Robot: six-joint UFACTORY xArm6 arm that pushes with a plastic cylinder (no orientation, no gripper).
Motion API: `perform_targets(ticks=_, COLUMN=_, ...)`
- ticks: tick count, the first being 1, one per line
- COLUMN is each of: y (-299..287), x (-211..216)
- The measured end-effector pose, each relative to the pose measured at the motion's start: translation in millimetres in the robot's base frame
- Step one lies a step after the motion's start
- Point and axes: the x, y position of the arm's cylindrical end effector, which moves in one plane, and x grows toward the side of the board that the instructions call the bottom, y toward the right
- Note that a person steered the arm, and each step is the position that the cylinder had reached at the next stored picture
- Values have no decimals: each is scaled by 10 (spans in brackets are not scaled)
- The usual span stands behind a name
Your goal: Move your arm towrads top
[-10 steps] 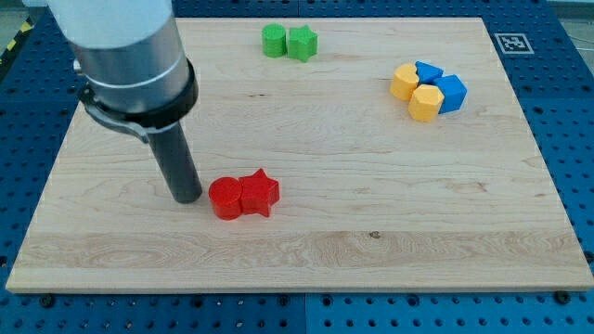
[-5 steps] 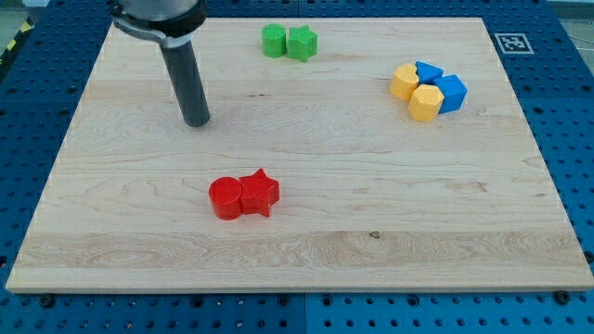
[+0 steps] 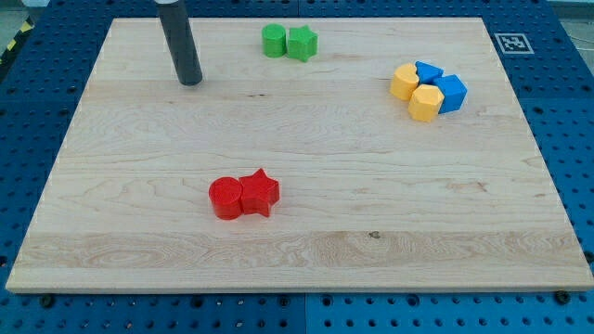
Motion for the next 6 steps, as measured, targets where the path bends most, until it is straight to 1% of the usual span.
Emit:
perform_targets(ticks=1, y=0, x=-116)
perform_targets(ticks=4, y=1, x=-756)
perform_targets(ticks=6, y=0, x=-1010)
